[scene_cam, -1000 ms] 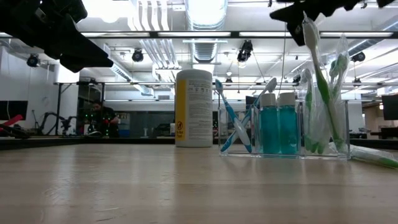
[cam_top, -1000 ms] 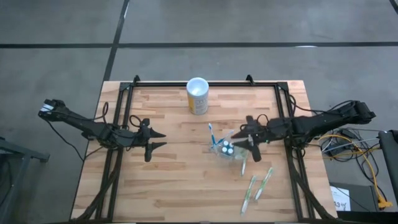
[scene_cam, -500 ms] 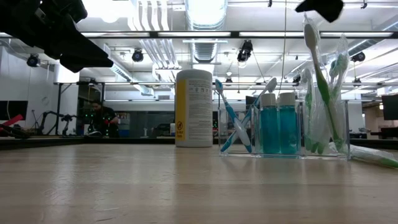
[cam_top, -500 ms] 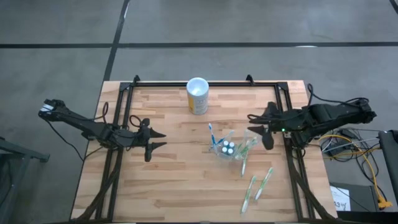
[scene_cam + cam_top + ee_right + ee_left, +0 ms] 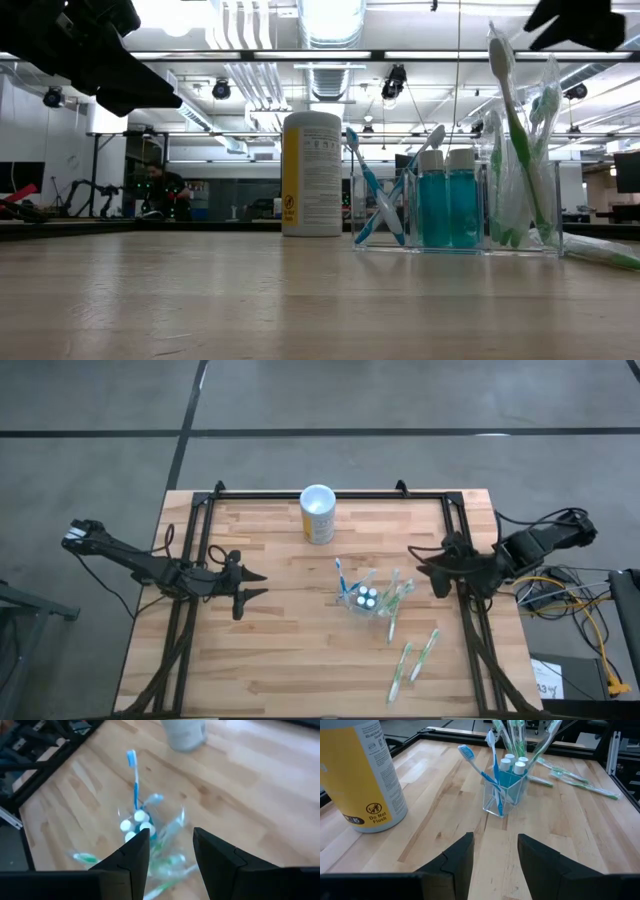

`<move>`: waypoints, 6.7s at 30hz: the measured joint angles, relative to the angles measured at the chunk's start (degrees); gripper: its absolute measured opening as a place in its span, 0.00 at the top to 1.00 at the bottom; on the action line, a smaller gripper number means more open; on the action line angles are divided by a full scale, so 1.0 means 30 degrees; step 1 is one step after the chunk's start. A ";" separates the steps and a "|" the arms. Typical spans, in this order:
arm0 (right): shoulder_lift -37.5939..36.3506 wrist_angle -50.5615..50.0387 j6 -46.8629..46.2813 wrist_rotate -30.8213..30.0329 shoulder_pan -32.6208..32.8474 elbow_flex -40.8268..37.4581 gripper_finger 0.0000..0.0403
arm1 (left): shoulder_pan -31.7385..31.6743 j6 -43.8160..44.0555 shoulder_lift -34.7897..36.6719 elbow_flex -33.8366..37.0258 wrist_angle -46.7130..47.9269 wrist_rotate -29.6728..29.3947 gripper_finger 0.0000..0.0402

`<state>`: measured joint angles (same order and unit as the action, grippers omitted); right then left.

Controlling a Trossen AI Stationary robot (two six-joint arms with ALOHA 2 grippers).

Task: Pick & Place toothbrushing station
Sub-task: Put the green toothbrush into the right section of the transparent organizer

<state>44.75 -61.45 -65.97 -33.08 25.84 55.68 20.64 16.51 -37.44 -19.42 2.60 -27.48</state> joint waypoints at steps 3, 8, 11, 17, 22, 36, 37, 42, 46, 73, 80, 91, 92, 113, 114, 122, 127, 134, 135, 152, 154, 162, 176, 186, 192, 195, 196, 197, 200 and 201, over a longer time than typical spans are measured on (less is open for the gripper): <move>0.0114 -0.0918 -0.2263 0.0006 0.0609 0.0022 0.63 | 0.0006 0.0000 0.0004 0.0007 0.0004 -0.0003 0.61; 0.0354 -0.2665 -0.4919 0.0673 0.1329 0.0022 0.64 | 0.0003 -0.0004 0.0004 0.0000 0.0004 0.0000 0.61; 0.0433 -0.3710 -0.6551 0.1705 0.1574 0.0015 0.65 | 0.0000 0.0000 0.0004 0.0006 0.0004 0.0004 0.61; 0.1113 -0.4452 -0.9326 0.4316 0.2437 -0.0160 0.65 | 0.0007 -0.0004 0.0004 0.0004 0.0004 0.0004 0.61; 0.2046 -0.4671 -1.1621 0.5893 0.3635 -0.0488 0.64 | 0.0000 0.0000 0.0004 0.0003 0.0004 0.0004 0.61; 0.5582 -0.5713 -1.9182 0.7630 0.9147 -0.0670 0.63 | 0.0007 0.0000 0.0004 0.0007 0.0004 0.0004 0.61; 0.5880 -0.5566 -1.9182 0.7635 0.9693 -0.0663 0.63 | 0.0000 0.0000 0.0004 0.0000 0.0004 -0.0002 0.61; 0.7484 -0.4670 -1.9311 0.7488 1.2230 -0.0663 0.63 | 0.0000 0.0000 0.0004 0.0004 0.0004 -0.0003 0.61; 0.8754 -0.3871 -2.0963 0.6191 1.2940 -0.0663 0.63 | 0.0007 0.0000 0.0004 0.0000 0.0004 0.0001 0.61; 1.5916 -0.1426 -2.2871 0.7188 1.1058 -0.0838 0.68 | 0.0001 0.0000 0.0004 0.0000 0.0004 0.0000 0.61; 1.5719 -0.2073 -2.0040 0.4722 1.1807 -0.0110 0.65 | 0.0007 0.0000 0.0004 0.0003 0.0002 0.0004 0.61; 1.1887 -0.3884 -0.6095 0.4117 1.2590 0.0525 0.61 | 0.0007 0.0000 0.0004 0.0000 0.0004 0.0003 0.61; 1.1711 -0.3884 -0.4569 0.4124 1.2590 0.0510 0.61 | 0.0007 0.0000 -0.0003 0.0000 0.0004 0.0004 0.61; 1.3055 0.0513 1.0054 0.4677 1.2510 -0.2479 0.64 | 0.0007 0.0000 0.0002 0.0005 0.0004 0.0000 0.61; 1.3126 0.0633 1.0077 0.4763 1.2510 -0.2529 0.64 | 0.0004 0.0000 0.0004 0.0000 0.0004 0.0001 0.61; 1.3813 0.1654 1.0052 0.5054 1.2503 -0.3071 0.65 | 0.0007 0.0000 0.0004 0.0000 0.0000 0.0001 0.61; 1.4457 0.2114 0.9993 0.5063 1.2310 -0.3406 0.66 | 0.0004 -0.0003 0.0001 0.0001 0.0004 0.0000 0.61; 1.5923 0.2083 0.9986 0.5400 1.1405 -0.3716 0.66 | 0.0007 0.0000 0.0004 0.0003 0.0004 -0.0003 0.61; 1.6056 0.2074 0.9985 0.5528 1.1306 -0.3673 0.67 | 0.0006 0.0000 0.0003 0.0002 0.0004 0.0000 0.61; 1.5205 0.2156 0.8222 0.6258 1.1235 -0.3737 0.82 | 0.0007 0.0000 0.0004 0.0003 0.0004 0.0002 0.61; 1.5198 0.2199 0.8057 0.6266 1.1235 -0.3737 0.86 | 0.0000 0.0000 0.0004 0.0000 0.0004 -0.0003 0.61; 1.5191 0.2235 0.7885 0.6240 1.1243 -0.3730 0.98 | 0.0004 0.0000 0.0004 0.0004 0.0004 0.0000 0.61; 1.3242 -0.2872 0.4636 0.5982 1.1257 -0.1997 0.98 | 0.0003 -0.0001 0.0004 0.0000 0.0004 0.0001 0.61; 0.8204 -0.3487 0.1539 0.5496 1.1257 -0.1758 0.98 | 0.0005 0.0000 0.0004 0.0000 0.0004 0.0002 0.61; 0.4758 -0.3418 0.0056 0.4235 1.1264 -0.0775 0.98 | 0.0007 0.0000 0.0004 0.0000 0.0004 0.0002 0.61; 0.3487 -0.3411 -0.0712 0.3409 1.1258 -0.0254 0.98 | 0.0007 0.0000 0.0004 0.0000 0.0004 0.0004 0.61; 0.3169 -0.3404 -0.1058 0.3096 1.1264 -0.0098 0.98 | 0.0000 0.0000 0.0004 0.0007 0.0004 -0.0003 0.61; 0.2895 -0.3396 -0.1405 0.2749 1.1257 0.0034 0.98 | 0.0007 0.0000 0.0001 0.0000 0.0004 0.0001 0.61; 0.2368 -0.3196 -0.2402 0.1513 1.1257 0.0290 0.98 | 0.0007 0.0000 0.0004 0.0004 0.0004 -0.0003 0.61; 0.2293 -0.3116 -0.2607 0.1089 1.1257 0.0357 0.98 | 0.0007 0.0000 -0.0003 0.0003 0.0004 -0.0001 0.61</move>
<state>51.63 -70.79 -73.79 -29.81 59.61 56.75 20.67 16.51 -37.45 -19.41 2.61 -27.48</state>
